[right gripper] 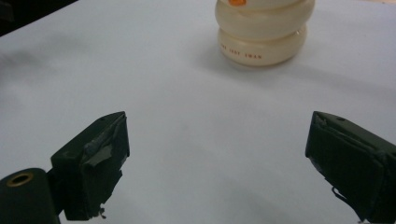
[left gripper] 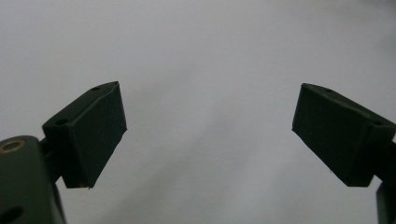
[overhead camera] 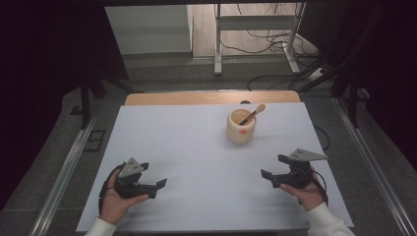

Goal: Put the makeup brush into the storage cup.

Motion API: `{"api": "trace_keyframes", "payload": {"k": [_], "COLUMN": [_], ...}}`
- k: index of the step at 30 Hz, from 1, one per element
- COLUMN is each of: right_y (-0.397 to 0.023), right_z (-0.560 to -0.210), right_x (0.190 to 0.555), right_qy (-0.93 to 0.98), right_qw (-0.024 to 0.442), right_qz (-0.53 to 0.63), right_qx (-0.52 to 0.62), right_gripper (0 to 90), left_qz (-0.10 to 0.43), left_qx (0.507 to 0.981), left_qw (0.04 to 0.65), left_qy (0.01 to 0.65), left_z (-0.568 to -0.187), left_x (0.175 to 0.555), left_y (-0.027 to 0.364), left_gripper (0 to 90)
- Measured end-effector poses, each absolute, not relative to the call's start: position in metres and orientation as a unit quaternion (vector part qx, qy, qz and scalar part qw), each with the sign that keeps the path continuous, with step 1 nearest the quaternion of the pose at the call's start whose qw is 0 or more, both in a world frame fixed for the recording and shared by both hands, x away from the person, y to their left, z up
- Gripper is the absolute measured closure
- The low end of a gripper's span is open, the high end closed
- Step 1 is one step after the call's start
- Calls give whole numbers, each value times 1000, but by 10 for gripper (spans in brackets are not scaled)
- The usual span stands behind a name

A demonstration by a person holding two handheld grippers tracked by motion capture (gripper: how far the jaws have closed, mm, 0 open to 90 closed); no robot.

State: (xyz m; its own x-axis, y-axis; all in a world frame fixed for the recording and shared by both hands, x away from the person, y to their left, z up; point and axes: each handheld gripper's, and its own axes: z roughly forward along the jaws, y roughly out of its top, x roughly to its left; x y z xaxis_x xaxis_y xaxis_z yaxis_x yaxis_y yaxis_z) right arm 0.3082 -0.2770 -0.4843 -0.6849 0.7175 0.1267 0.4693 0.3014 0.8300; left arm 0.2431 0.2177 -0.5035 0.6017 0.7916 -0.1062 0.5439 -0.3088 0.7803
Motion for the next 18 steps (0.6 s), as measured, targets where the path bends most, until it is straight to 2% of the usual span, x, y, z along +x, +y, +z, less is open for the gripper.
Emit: {"api": "trace_keyframes", "payload": {"k": [8,18], "right_y": [-289,-283], "right_z": [-493,-495], "right_x": [298,296], "right_qy": [794,801], "right_qw": [136,146], "right_qz": [452,444], "right_qx": [382,374], "right_gripper": [82,97], "left_qz": [151,150], "left_qx": [797,800], "left_qw": [411,406], "left_qy": [417,416], "left_z": [-504,-506], "left_x": [242,242], "left_y": [215,214], "left_gripper": [104,104]}}
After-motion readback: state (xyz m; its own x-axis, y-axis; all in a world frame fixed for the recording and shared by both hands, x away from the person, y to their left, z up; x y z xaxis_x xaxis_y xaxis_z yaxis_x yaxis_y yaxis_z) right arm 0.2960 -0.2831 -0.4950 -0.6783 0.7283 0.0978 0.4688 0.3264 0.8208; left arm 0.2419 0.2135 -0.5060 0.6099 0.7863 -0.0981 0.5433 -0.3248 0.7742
